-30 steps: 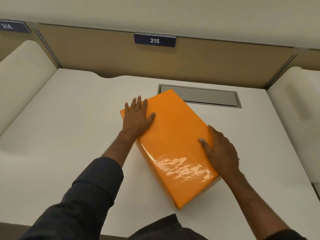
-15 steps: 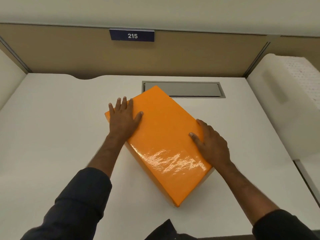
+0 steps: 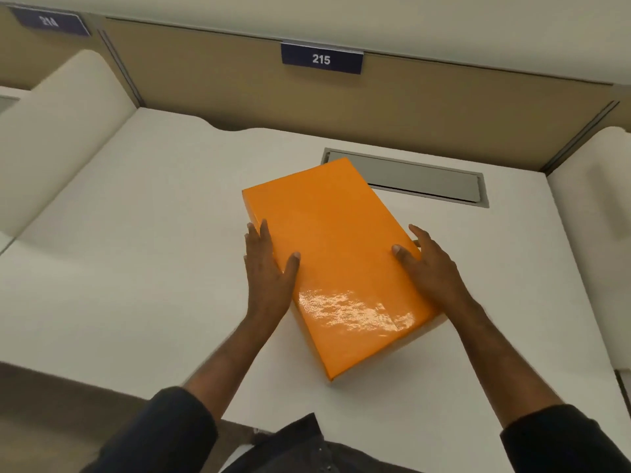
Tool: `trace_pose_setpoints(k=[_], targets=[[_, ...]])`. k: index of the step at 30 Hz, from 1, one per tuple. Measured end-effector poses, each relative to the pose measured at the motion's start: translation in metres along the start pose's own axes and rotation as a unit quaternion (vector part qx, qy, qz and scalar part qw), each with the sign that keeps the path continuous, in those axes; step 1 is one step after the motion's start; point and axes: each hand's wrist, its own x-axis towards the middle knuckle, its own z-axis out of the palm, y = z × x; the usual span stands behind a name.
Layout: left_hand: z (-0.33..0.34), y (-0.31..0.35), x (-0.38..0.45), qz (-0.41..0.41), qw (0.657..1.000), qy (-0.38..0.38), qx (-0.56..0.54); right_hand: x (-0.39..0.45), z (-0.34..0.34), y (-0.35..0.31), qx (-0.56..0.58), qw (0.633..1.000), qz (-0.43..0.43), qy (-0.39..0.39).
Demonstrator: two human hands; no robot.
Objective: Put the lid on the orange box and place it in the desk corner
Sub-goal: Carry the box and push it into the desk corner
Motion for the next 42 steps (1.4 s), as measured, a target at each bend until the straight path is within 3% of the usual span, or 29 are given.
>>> trace_pose_setpoints(k=[6, 13, 30, 42], targets=[[0.015, 0.000, -0.030, -0.074, 0.995, 0.019, -0.071, 0.036, -0.021, -0.007, 0.095, 0.985, -0.062, -0.130], [0.032, 0.001, -0.039, -0.151, 0.982, 0.046, -0.106, 0.054, -0.020, -0.005, 0.153, 0.961, -0.114, -0.201], [0.014, 0.017, -0.032, -0.144, 0.969, 0.013, -0.199, 0.059, -0.018, -0.018, 0.170, 0.960, -0.150, -0.163], [-0.093, 0.015, 0.056, -0.084, 0.976, -0.003, -0.202, 0.082, -0.013, -0.141, 0.149, 0.961, -0.198, -0.119]])
